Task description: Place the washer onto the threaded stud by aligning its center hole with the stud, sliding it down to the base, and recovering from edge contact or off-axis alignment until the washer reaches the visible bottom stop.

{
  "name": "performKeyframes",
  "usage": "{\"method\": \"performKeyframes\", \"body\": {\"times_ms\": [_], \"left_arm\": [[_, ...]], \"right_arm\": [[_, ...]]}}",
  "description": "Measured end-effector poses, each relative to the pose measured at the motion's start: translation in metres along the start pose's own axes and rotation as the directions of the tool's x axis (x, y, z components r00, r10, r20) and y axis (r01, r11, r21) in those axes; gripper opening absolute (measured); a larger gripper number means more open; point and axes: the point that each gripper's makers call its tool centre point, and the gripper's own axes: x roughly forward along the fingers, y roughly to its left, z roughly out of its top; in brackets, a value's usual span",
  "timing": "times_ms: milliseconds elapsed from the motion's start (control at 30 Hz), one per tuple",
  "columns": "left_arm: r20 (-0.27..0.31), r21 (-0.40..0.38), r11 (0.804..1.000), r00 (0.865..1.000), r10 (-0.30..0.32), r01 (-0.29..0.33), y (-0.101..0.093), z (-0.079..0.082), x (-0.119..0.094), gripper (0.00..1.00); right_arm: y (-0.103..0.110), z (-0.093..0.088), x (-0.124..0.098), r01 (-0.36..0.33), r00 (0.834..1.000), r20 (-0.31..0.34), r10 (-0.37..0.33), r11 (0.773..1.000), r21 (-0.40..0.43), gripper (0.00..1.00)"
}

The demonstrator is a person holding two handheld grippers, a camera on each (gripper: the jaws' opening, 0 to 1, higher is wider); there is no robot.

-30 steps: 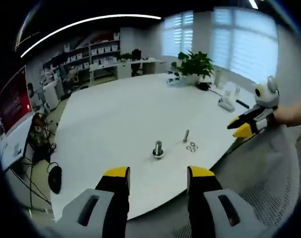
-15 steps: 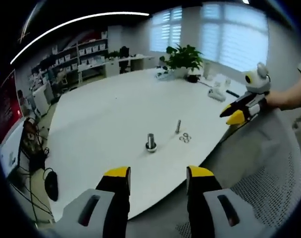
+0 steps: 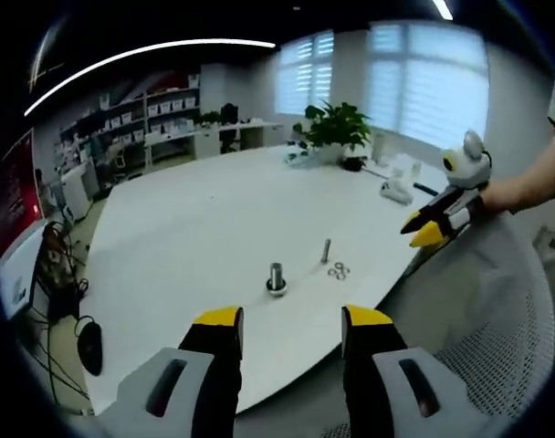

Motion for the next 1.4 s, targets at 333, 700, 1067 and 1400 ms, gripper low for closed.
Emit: {"method": "performKeyframes", "body": {"times_ms": [333,700,1067,1400], "left_arm": [[0.029,-0.002,0.999,0.999,-0.044,0.044,-0.007,0.005,-0.001,0.4],[0.029,-0.023,0.998,0.998,-0.063,0.064,-0.007,0.004,-0.001,0.39],[0.014,-0.024,0.999,0.999,-0.033,0.033,-0.001,0.0,-0.001,0.38],[-0.01,-0.012,1.0,1.0,-0.007,0.006,0.003,-0.005,0.0,0.39]], "right_arm": [[-0.004,-0.005,0.0,0.028,0.999,-0.025,-0.029,0.999,-0.018,0.36],[0.007,-0.043,0.009,-0.033,0.954,-0.299,-0.013,0.988,-0.149,0.37],[-0.024,-0.034,0.056,-0.03,0.917,-0.391,-0.072,0.968,-0.248,0.33],[-0.06,-0.029,0.117,0.05,0.906,-0.399,-0.142,0.971,-0.232,0.24]]}}
